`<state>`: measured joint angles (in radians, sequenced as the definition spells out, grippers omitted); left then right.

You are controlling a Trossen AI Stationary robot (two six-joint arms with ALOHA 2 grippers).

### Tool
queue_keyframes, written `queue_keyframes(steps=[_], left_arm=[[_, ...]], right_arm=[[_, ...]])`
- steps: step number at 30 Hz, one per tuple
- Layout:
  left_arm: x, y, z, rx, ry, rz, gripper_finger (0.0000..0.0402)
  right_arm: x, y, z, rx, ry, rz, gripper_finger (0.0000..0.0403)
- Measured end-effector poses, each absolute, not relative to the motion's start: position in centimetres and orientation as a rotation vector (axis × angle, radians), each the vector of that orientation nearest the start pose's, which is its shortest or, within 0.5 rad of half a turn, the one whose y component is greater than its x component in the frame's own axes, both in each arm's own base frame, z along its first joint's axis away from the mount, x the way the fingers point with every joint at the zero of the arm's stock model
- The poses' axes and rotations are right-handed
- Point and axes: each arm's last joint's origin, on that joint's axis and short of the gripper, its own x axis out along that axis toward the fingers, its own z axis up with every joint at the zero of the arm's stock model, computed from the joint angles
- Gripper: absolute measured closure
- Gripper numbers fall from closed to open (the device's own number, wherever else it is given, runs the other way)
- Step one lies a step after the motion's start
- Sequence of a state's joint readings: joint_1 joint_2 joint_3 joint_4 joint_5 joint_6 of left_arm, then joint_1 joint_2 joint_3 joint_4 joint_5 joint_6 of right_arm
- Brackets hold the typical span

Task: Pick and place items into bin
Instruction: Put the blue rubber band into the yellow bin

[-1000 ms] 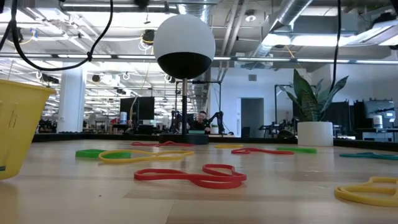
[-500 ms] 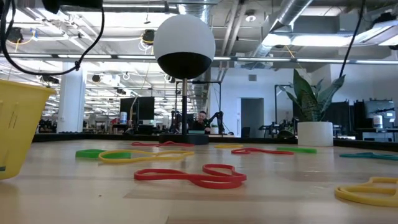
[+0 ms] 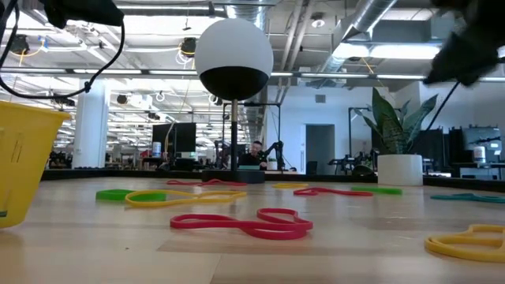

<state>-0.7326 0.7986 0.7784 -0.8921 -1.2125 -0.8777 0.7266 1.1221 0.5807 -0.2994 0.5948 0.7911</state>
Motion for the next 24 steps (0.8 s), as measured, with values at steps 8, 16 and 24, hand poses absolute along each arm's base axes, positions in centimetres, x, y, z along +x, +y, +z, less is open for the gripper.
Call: queue_keyframes(steps=[8,16,24], left_arm=[[11.5,-6.7,28.6,-0.086,0.272,0.609,0.0315],[11.6,-6.8,28.5,-0.084,0.275,0.611,0.0315],[12.1,-7.2,28.0,-0.063,0.291,0.619,0.0315]], right_arm=[[14.7,10.4,16.5,0.330,0.847,-0.323,0.0294],[14.4,9.4,16.0,0.471,0.925,-0.461,0.0294],[14.9,9.3,15.7,0.550,0.934,-0.501,0.0294]])
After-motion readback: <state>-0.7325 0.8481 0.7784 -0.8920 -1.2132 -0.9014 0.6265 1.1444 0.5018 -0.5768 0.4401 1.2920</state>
